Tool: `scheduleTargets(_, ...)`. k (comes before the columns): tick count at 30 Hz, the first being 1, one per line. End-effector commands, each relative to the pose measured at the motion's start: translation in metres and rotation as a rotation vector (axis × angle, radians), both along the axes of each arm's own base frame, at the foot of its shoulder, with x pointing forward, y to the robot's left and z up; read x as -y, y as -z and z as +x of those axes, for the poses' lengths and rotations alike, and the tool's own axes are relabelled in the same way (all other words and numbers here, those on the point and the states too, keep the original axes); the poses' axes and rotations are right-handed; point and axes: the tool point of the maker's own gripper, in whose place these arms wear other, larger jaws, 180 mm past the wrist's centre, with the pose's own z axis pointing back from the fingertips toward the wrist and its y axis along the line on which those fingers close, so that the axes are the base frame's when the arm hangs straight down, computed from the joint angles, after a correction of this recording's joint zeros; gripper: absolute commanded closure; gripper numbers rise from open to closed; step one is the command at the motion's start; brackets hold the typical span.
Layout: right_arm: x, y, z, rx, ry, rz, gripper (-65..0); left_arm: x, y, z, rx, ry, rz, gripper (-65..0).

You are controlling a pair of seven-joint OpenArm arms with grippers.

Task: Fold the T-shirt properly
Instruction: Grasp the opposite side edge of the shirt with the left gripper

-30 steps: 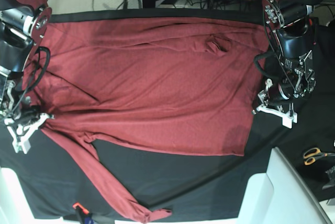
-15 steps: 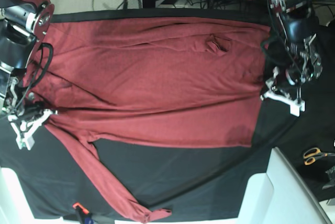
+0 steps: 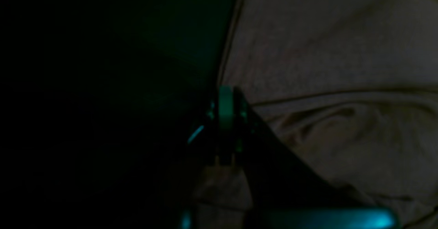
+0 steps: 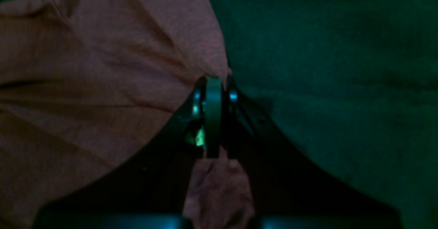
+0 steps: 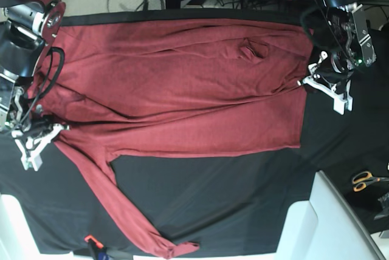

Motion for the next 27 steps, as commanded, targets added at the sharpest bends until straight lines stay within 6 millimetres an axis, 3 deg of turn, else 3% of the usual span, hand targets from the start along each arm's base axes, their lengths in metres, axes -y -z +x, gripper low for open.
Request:
scheduleTargets(1,0.010,-0.019,0.017,0.061,0.010,-0.015,-0.6,-0.010,-0.019,0.013,0.059,0.004,0.034,0.0)
scheduleTargets(5,0.010,-0.020,0.017,0.062,0.010,-0.016,-0.6,-0.010,-0.028,0.015,0.042,0.024,0.045,0.0)
scheduleTargets(10,0.010,-0.019,0.016,0.060,0.010,-0.015,-0.6,-0.039,-0.054,0.030,0.078,-0.071,0.040,-1.0)
scheduleTargets(14,0.010,-0.020,0.017,0.061,0.010,-0.018,-0.6,-0.044,-0.070,0.046,0.095,-0.078,0.035,-25.7)
scheduleTargets(18,0.010,-0.020,0.017,0.063,0.010,-0.018,-0.6,-0.047,-0.086,0.069,0.141,-0.075,0.034,-43.6)
scheduleTargets(20,0.011,-0.020,0.017,0.064,0.010,-0.019,-0.6,-0.046,-0.089,0.083,0.154,-0.084,0.007,-47.2)
scheduleTargets(27,0.011,-0.022,0.019,0.067,0.010,-0.019,-0.6,-0.035,-0.067,0.127,0.124,-0.127,-0.149,-47.2)
